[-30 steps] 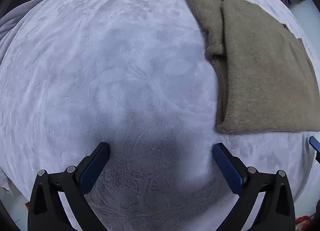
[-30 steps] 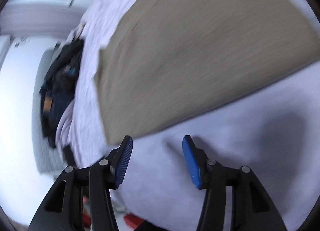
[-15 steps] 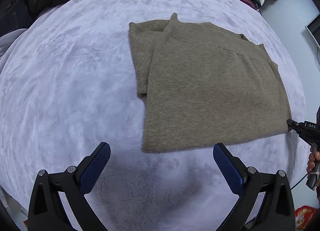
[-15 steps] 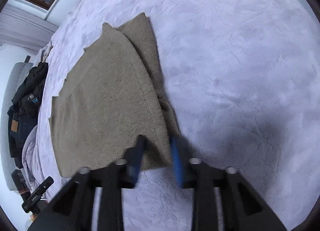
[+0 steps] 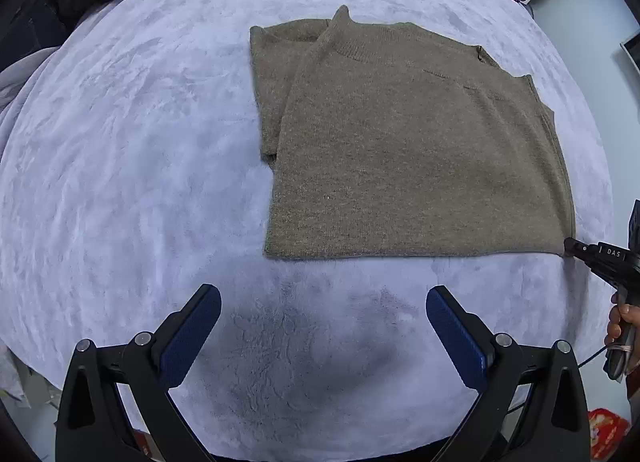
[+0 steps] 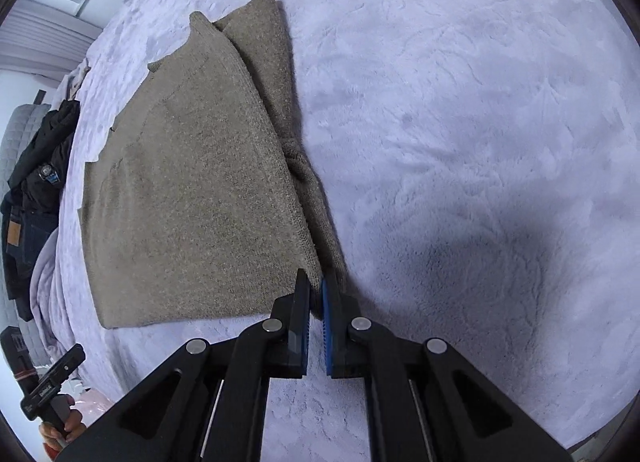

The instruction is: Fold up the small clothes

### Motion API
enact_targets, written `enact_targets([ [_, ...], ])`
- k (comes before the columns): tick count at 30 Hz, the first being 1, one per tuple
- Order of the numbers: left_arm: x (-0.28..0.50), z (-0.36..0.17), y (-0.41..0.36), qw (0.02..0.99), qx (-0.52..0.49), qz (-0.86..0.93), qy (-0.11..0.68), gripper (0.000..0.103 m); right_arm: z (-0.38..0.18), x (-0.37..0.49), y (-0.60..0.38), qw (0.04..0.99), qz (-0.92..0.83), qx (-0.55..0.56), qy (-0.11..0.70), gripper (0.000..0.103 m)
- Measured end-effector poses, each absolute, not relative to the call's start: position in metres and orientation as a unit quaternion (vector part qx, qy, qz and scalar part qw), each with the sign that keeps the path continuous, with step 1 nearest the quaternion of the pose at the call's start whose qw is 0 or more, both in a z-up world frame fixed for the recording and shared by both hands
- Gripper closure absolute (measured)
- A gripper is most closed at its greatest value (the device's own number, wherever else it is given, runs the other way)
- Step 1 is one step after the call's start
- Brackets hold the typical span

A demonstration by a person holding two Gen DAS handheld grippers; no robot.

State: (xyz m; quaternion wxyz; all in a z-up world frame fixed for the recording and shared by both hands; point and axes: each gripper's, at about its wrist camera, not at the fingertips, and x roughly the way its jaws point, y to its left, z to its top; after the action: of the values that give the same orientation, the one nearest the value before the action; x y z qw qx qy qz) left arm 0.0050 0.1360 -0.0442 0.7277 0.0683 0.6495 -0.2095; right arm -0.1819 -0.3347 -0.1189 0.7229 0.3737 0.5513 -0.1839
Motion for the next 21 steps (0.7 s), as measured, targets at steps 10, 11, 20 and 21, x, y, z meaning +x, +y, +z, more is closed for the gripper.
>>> enact_targets([
  [10,0.004,-0.031,0.120,0.720,0.091,-0.197,0.659,0.000,-0.087,-0.175,-0.313,0.720,-0.196,0.320,0.583,0.094],
  [11,0.003,-0.031,0.118,0.720,0.093,-0.199,0.659,0.000,-0.084,-0.175,-0.308,0.722,-0.190,0.319,0.584,0.094],
  [20,-0.002,-0.039,0.103,0.707,0.088,-0.213,0.669,0.000,-0.068,-0.160,-0.252,0.734,-0.126,0.308,0.592,0.048],
  [21,-0.002,-0.041,0.102,0.706,0.088,-0.211,0.670,0.000,-0.069,-0.156,-0.247,0.734,-0.119,0.308,0.593,0.048],
])
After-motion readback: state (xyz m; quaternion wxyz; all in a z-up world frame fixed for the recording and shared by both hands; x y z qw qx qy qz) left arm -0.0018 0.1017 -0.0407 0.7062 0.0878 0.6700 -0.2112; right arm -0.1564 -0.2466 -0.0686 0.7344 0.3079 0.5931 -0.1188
